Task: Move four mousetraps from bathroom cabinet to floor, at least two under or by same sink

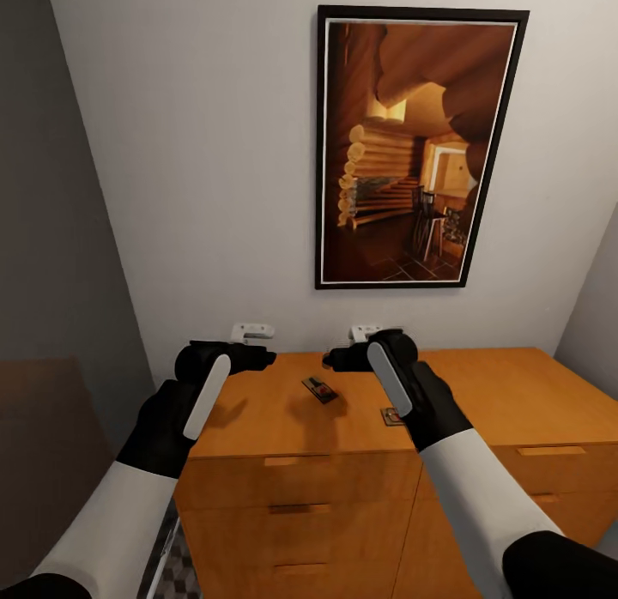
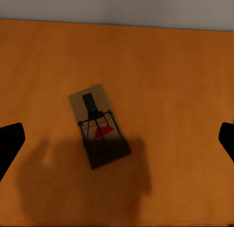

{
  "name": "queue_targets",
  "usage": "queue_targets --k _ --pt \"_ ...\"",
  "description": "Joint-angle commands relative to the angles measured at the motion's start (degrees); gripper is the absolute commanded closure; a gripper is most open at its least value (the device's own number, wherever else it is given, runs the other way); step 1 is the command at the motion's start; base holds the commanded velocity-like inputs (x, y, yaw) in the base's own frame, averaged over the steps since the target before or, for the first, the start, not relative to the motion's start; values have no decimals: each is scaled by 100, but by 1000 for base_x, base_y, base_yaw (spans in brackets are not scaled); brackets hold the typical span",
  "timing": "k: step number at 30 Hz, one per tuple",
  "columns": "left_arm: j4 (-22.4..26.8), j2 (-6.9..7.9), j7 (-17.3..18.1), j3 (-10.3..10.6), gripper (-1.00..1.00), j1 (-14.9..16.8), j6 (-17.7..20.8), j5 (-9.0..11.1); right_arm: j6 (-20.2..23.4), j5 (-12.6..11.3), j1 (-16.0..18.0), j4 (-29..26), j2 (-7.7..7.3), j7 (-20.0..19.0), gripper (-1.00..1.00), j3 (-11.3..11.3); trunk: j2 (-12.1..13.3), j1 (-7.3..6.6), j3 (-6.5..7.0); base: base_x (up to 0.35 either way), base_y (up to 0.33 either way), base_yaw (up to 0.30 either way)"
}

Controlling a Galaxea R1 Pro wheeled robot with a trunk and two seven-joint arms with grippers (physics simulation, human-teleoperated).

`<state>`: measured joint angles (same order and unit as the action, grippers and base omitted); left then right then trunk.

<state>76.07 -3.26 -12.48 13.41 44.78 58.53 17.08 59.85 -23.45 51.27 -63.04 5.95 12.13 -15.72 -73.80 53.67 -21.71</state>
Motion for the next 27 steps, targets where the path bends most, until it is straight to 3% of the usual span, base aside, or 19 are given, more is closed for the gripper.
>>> queue_targets --k 1,13,27 --pt "4 1 -59 4 -100 5 18 60 15 -58 5 84 11 60 -100 -18 -5 0 -7 0 0 0" --pt "5 -3 -62 4 -100 5 18 59 15 -39 5 526 292 149 -100 -375 -5 0 -7 0 0 0" --pt "16 0 -69 4 -100 5 31 59 15 -30 5 549 397 190 -100 -444 -5 0 -7 0 0 0"
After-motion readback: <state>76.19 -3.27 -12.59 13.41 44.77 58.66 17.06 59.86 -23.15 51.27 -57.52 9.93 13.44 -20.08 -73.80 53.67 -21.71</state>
